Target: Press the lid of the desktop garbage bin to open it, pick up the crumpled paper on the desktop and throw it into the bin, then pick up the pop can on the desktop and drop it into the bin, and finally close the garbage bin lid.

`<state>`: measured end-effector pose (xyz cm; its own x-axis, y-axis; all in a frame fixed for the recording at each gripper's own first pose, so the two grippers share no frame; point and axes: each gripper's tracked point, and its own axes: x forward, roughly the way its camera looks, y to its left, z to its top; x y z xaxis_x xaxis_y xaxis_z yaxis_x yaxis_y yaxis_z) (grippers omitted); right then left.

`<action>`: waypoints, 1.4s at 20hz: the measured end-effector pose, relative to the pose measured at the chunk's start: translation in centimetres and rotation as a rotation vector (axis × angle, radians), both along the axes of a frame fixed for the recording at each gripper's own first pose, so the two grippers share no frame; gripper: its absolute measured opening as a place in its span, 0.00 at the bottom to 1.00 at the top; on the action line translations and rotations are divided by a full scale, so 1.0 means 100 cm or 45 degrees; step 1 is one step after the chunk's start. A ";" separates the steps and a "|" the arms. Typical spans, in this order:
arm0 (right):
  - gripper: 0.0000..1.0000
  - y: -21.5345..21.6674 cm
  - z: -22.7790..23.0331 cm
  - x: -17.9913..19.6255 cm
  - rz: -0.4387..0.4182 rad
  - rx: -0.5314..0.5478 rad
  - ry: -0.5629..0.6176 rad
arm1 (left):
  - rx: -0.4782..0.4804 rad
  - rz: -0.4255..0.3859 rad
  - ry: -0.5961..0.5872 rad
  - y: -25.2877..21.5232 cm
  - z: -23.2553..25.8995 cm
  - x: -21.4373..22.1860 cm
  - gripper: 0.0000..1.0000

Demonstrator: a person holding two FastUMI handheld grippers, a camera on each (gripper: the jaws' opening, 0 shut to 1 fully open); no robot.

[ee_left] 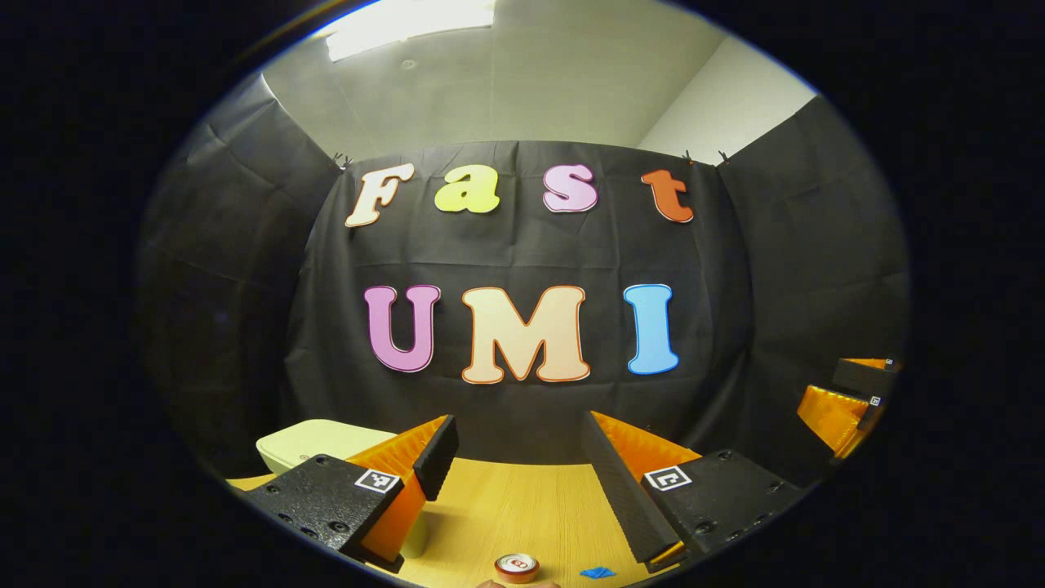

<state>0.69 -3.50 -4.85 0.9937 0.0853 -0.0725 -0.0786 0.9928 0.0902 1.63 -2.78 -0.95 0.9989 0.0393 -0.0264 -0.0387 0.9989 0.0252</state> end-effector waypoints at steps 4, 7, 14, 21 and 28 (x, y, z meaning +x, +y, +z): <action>0.98 0.010 -0.006 0.006 0.054 -0.013 0.006 | 0.006 -0.005 -0.014 0.001 0.006 -0.003 0.82; 0.98 0.015 0.001 0.015 0.024 0.008 -0.016 | 0.048 -0.048 -0.011 0.004 0.006 0.002 0.58; 0.98 0.054 0.012 0.025 0.024 0.040 -0.033 | 0.098 -0.062 0.008 0.040 0.003 0.007 0.27; 0.99 0.080 0.003 0.035 0.028 0.044 -0.008 | 0.018 0.091 0.078 0.106 -0.021 0.010 0.00; 0.98 0.106 -0.012 0.045 0.043 0.040 0.044 | 0.023 0.226 0.150 0.177 -0.050 0.013 0.00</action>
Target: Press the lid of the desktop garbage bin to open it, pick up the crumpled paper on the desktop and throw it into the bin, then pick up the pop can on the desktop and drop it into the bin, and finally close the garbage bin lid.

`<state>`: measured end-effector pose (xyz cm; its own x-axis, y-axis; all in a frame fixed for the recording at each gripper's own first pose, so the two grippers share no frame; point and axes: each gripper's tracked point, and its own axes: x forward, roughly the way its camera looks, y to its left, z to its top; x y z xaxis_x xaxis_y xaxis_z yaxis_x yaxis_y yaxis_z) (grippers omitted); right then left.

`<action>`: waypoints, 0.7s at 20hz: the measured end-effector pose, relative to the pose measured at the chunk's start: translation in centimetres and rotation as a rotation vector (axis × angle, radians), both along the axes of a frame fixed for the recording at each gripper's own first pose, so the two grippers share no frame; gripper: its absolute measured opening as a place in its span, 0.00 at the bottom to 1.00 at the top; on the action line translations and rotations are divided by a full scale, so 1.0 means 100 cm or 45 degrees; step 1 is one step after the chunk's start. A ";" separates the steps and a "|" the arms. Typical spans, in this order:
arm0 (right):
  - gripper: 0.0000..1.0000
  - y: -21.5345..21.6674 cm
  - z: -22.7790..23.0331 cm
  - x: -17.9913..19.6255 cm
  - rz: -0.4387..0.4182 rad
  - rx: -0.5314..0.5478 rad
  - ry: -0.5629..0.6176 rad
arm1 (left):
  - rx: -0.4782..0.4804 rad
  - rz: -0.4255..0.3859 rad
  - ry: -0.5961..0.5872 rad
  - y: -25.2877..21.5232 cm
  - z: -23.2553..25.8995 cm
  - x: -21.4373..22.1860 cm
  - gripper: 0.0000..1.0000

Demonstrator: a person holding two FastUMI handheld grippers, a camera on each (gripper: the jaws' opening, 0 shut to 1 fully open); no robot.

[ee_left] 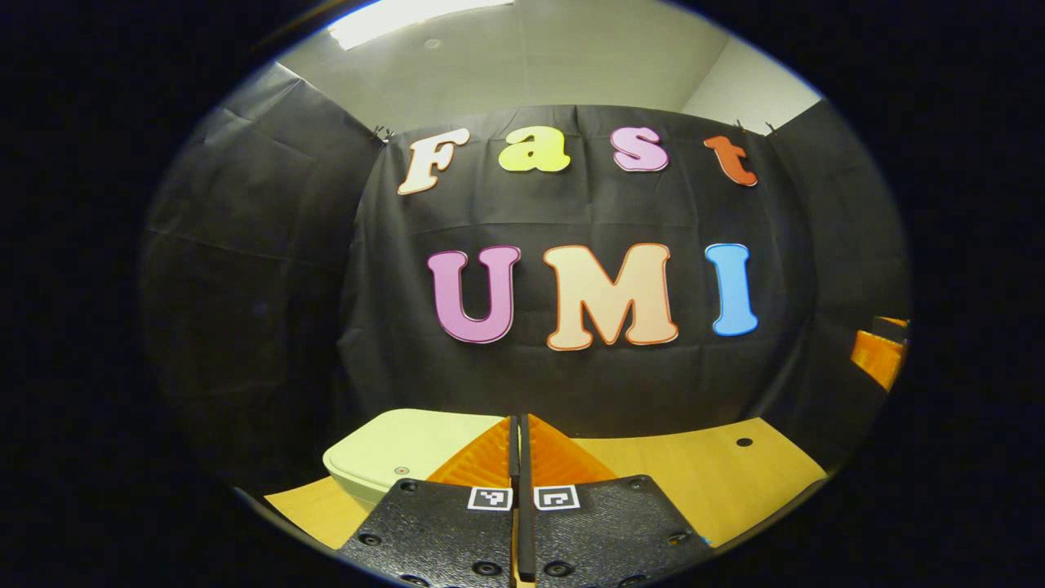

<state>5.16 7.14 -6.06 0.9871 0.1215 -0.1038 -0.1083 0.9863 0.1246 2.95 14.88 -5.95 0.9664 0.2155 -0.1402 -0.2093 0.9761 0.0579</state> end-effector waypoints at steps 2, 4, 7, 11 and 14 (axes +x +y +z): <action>0.98 0.008 -0.005 0.002 0.002 -0.004 0.013 | -0.010 0.031 0.026 0.018 -0.011 0.002 0.00; 0.98 0.014 -0.014 0.003 0.001 -0.010 0.034 | -0.016 0.054 0.058 0.033 -0.022 0.002 0.00; 0.98 0.024 -0.024 0.004 -0.005 -0.007 0.063 | -0.011 0.092 0.096 0.057 -0.036 0.000 0.00; 0.98 0.037 -0.035 0.003 0.001 -0.014 0.100 | -0.019 0.127 0.135 0.082 -0.053 -0.004 0.00; 0.99 0.048 -0.036 0.002 0.020 -0.040 0.107 | -0.063 0.138 0.192 0.092 -0.074 -0.007 0.00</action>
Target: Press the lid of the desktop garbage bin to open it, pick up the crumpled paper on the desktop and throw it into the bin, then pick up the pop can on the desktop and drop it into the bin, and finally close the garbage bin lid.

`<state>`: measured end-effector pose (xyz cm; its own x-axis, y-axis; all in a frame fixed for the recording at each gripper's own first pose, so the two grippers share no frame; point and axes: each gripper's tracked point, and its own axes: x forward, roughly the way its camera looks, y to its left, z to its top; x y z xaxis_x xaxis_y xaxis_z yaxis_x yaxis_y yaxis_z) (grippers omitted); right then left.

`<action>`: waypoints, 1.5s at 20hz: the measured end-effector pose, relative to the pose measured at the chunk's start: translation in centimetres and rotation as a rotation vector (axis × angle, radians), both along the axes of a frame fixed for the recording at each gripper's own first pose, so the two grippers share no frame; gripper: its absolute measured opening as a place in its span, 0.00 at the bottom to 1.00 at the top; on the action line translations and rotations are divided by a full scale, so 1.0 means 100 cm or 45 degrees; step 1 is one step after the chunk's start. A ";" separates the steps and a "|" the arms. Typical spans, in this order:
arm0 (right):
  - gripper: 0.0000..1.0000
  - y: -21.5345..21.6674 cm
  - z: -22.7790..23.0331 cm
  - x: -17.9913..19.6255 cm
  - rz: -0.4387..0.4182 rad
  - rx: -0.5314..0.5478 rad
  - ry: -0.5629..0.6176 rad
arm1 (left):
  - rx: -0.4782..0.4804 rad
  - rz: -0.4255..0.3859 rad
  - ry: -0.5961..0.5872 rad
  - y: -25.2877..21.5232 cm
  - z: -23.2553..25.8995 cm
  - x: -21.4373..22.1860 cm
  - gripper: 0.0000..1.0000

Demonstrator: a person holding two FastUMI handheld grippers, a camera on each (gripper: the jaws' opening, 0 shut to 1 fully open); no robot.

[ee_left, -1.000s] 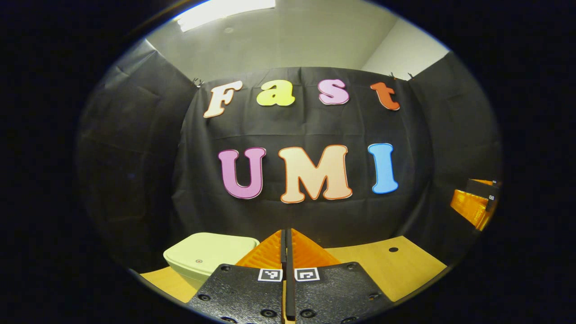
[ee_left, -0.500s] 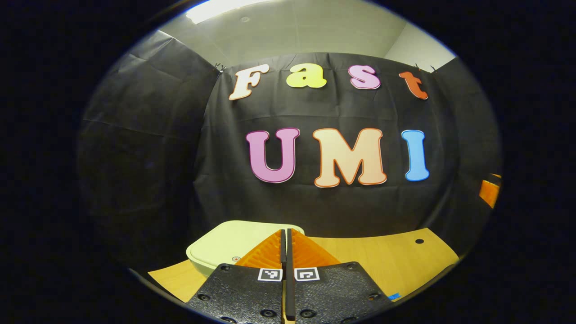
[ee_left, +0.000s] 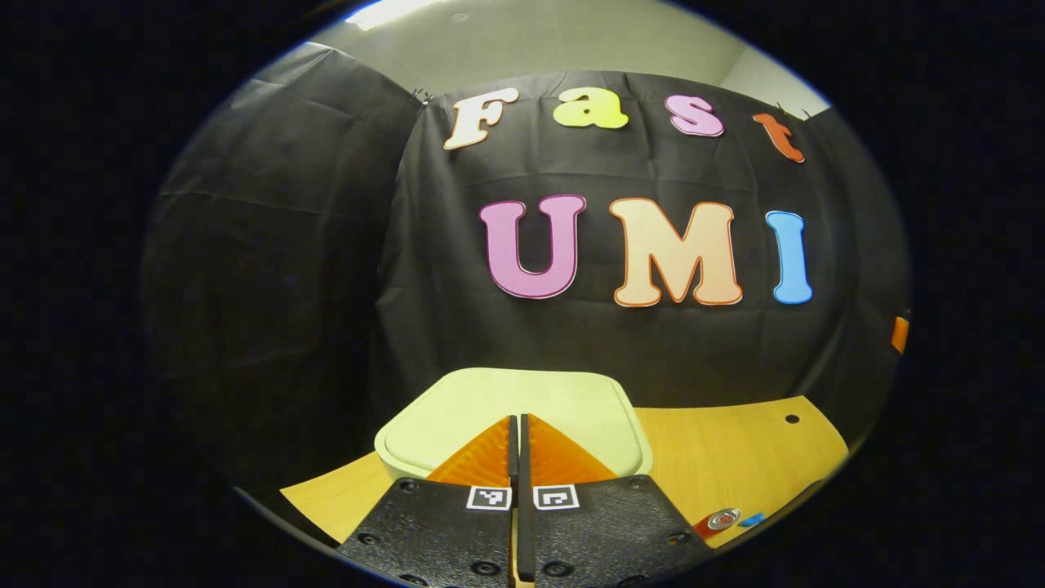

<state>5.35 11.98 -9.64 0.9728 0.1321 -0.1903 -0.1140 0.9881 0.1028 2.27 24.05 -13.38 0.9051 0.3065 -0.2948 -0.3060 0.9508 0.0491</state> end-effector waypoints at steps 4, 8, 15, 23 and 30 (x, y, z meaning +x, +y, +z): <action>0.98 0.018 0.001 -0.002 0.041 -0.028 -0.001 | 0.024 -0.039 -0.032 -0.002 -0.006 -0.001 0.00; 0.98 0.035 -0.007 -0.009 0.103 -0.031 0.016 | 0.147 -0.054 -0.139 0.003 -0.003 0.004 0.00; 0.98 0.034 0.005 -0.007 0.128 -0.041 -0.034 | 0.168 -0.128 -0.119 -0.004 0.006 0.003 0.00; 0.98 0.007 0.006 -0.006 0.115 -0.015 -0.041 | 0.117 -0.090 -0.235 -0.012 0.055 0.011 0.00; 0.98 -0.014 -0.005 -0.007 0.128 -0.013 -0.017 | 0.072 -0.085 -0.367 -0.036 0.106 0.000 0.00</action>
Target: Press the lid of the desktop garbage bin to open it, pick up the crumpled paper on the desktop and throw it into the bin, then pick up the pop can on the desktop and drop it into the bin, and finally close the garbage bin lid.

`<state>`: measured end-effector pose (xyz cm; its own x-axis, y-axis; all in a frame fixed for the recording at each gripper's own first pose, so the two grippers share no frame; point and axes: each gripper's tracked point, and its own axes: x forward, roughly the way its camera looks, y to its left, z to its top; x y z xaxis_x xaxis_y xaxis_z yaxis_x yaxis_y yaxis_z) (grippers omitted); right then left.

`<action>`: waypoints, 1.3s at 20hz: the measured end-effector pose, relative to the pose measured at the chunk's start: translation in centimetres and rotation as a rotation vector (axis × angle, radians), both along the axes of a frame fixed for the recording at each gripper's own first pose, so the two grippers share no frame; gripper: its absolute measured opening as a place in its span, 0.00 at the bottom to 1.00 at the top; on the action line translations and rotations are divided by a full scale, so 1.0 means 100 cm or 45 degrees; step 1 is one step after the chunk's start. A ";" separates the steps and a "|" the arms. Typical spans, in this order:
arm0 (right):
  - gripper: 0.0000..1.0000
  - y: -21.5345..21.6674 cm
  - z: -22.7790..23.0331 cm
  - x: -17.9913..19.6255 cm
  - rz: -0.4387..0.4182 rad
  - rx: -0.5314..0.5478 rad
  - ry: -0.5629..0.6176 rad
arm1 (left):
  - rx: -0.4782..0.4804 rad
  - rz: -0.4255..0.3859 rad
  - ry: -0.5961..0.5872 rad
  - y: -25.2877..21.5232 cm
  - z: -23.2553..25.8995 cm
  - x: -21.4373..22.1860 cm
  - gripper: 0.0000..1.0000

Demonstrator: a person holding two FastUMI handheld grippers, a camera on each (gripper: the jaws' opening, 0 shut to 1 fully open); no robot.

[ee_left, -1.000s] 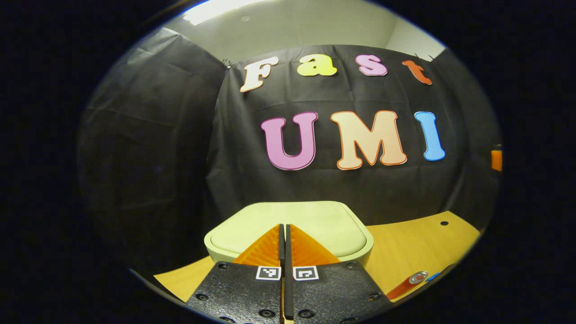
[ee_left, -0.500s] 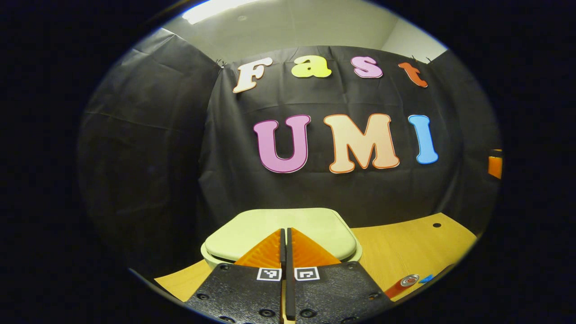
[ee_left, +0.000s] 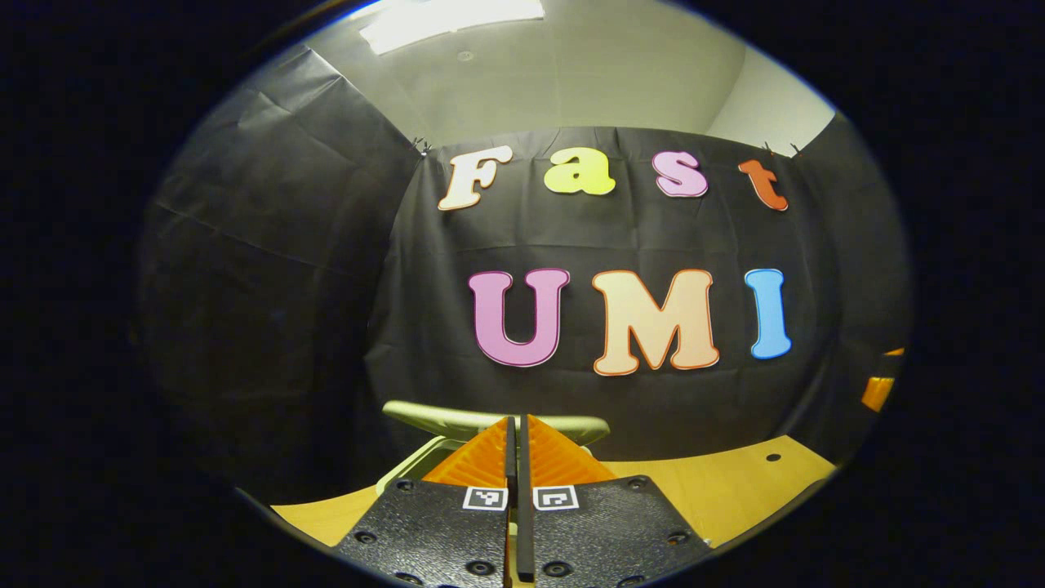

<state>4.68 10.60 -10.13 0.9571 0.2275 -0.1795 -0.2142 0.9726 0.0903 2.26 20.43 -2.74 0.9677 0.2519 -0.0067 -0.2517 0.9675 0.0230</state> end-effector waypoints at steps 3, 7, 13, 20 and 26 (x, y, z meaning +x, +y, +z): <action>1.00 -0.003 -0.015 -0.002 0.013 0.005 0.043 | -0.022 -0.055 -0.048 -0.023 0.020 -0.010 0.00; 0.98 -0.005 -0.053 -0.006 0.045 -0.022 0.122 | -0.070 -0.165 -0.072 -0.062 0.036 -0.024 0.25; 0.98 0.002 -0.121 -0.020 0.098 -0.065 0.261 | -0.012 -0.190 -0.041 -0.081 0.039 -0.042 0.72; 1.00 0.011 -0.224 -0.054 0.182 -0.163 0.496 | -0.002 -0.184 -0.011 -0.088 0.040 -0.061 0.73; 0.99 0.017 -0.311 -0.090 0.214 -0.203 0.788 | 0.034 -0.164 0.021 -0.081 0.040 -0.073 0.74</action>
<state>-4.28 12.31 -41.25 0.6199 0.2900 -0.7291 -0.3194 0.9420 0.1030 -5.07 12.32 1.21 0.9919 0.1259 -0.0176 -0.1248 0.9908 0.0520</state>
